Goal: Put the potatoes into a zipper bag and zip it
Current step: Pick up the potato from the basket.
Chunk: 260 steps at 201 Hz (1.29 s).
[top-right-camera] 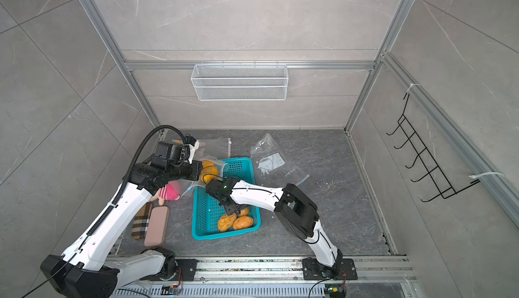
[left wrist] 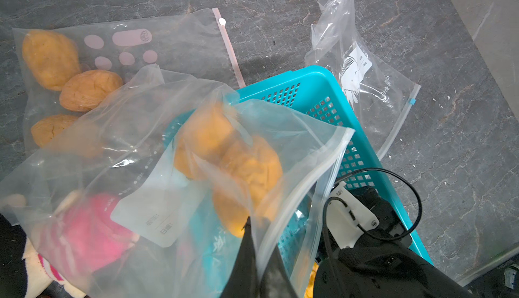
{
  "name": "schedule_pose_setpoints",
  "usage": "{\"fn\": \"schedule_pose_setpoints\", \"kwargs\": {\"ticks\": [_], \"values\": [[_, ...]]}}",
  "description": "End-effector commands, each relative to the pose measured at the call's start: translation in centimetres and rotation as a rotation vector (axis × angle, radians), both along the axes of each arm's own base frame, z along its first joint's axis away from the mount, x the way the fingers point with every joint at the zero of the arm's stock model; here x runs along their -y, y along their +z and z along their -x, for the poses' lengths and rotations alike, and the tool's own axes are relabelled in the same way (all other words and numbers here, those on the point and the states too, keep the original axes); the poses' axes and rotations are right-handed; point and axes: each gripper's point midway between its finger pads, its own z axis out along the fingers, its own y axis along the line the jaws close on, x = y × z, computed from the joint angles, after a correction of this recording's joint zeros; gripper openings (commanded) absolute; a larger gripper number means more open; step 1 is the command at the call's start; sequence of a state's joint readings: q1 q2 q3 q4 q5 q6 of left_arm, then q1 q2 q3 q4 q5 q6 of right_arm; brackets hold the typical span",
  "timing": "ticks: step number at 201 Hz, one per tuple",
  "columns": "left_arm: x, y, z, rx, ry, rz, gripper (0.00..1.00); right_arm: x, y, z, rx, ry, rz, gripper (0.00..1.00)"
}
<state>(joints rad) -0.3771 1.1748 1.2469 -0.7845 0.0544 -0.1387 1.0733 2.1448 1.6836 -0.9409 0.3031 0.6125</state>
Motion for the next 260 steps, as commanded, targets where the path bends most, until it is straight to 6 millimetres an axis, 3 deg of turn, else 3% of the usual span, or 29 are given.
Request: {"fn": "schedule_pose_setpoints", "kwargs": {"ticks": [1,56,114,167,215,243,260], "values": [[0.0,1.1,0.2,0.036,-0.006,0.008,0.0,0.0,-0.5,0.2,-0.012,-0.003,0.028,0.74],[0.0,1.2,0.2,0.041,-0.003,0.005,0.0,-0.9,-0.3,0.0,0.004,-0.008,-0.028,0.65],[-0.1,1.1,0.2,0.038,-0.001,-0.001,0.0,-2.7,3.7,-0.3,0.089,0.025,-0.254,0.58],[0.0,1.0,0.2,0.036,-0.002,0.0,0.0,-2.4,10.8,-0.9,0.244,0.068,-0.431,0.55],[-0.1,1.0,0.2,0.038,-0.003,-0.004,0.0,-2.3,18.7,-1.6,0.43,0.081,-0.646,0.55],[0.0,1.0,0.2,0.035,-0.005,-0.003,0.0,-4.4,22.5,-1.7,0.484,0.121,-0.812,0.55],[0.0,0.9,0.1,0.034,-0.003,-0.006,0.0,-5.9,23.7,-1.8,0.484,0.137,-0.886,0.55]]}}
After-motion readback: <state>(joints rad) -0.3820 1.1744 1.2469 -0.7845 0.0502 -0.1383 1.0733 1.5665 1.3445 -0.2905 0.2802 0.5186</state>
